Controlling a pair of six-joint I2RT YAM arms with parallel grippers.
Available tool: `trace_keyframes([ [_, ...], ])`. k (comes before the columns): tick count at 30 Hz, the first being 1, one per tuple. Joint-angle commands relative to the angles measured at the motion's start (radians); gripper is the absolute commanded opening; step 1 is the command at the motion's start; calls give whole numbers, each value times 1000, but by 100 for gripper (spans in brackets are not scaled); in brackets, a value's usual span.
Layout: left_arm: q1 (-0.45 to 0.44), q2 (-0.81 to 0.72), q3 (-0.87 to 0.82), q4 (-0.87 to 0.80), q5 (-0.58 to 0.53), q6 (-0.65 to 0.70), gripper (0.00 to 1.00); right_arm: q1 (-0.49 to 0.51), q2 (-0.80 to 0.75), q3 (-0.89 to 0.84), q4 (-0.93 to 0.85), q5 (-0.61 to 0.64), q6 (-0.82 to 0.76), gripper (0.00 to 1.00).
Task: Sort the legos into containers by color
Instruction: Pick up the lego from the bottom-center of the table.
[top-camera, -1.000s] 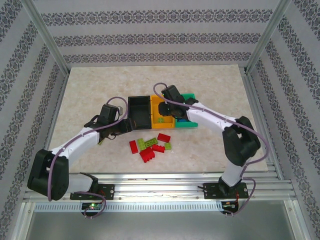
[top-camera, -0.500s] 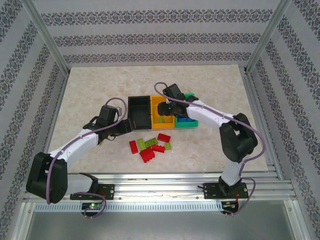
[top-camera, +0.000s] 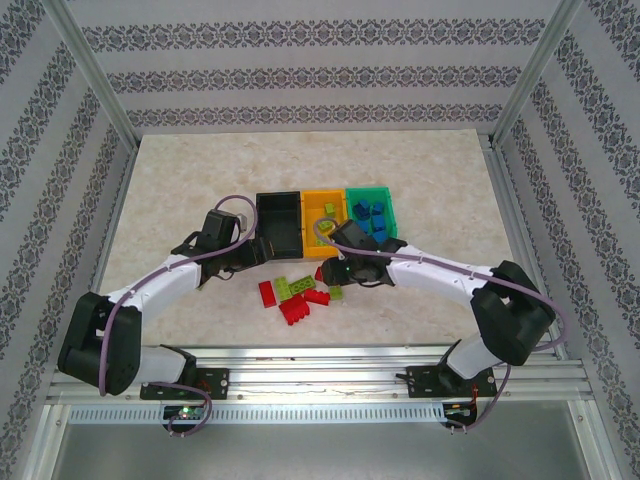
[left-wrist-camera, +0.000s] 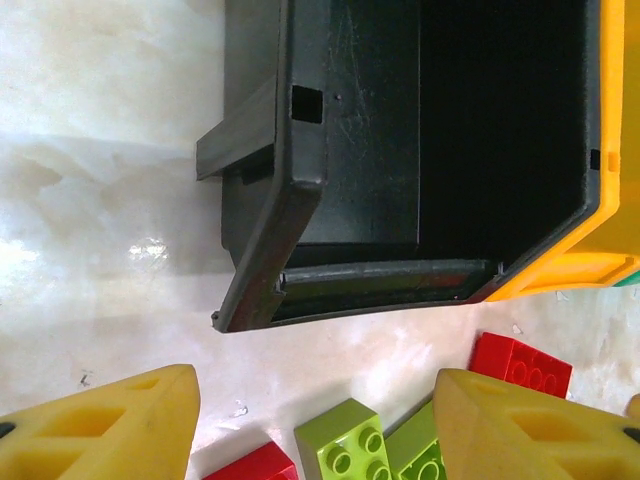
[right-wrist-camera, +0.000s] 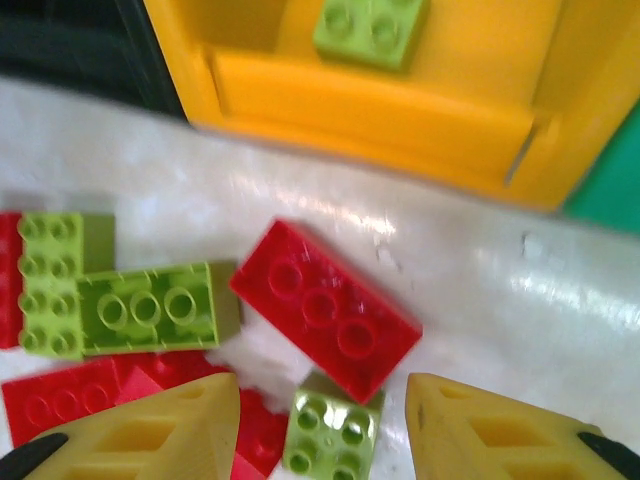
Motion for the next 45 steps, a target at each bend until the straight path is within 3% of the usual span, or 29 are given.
trace_keyframes([
  [1, 14, 9, -3, 48, 14, -18, 63, 26, 2, -27, 4, 6, 85, 48],
  [27, 12, -20, -10, 29, 10, -12, 63, 65, 186, 37, 21, 47, 133, 47],
  [39, 13, -13, -8, 31, 14, -12, 63, 67, 136, -26, -2, 66, 140, 34],
  [45, 13, -9, -3, 30, 14, -13, 63, 66, 78, -25, -12, 83, 126, 33],
])
